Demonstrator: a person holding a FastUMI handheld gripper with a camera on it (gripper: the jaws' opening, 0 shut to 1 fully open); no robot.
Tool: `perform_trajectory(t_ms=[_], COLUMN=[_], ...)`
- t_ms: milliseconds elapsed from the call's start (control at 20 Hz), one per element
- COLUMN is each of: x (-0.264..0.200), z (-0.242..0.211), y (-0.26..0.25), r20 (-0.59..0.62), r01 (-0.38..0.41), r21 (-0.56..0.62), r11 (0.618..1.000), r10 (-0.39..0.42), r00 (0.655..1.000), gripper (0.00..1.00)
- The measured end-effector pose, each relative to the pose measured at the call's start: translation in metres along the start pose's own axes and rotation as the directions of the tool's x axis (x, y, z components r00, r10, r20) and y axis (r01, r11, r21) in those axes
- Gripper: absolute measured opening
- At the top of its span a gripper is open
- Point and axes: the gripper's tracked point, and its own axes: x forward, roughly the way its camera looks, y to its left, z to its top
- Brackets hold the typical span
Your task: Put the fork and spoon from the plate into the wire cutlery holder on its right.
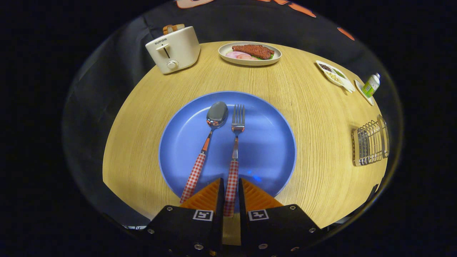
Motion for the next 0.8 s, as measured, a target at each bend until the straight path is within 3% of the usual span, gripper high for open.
perform_trajectory(t_ms=[200, 600, 800], x=[-0.006, -0.043, -0.068], z=[0.014, 0.038, 0.053], y=[-0.009, -0.045, -0.078], r20=[0.046, 0.112, 0.153], r01=[0.002, -0.007, -0.012], r21=[0.030, 0.004, 0.044], r11=[1.000, 1.000, 0.999], r10=[-0.003, 0.006, 0.005], r00=[0.999, 0.994, 0.988], gripper=[0.10, 0.09, 0.09])
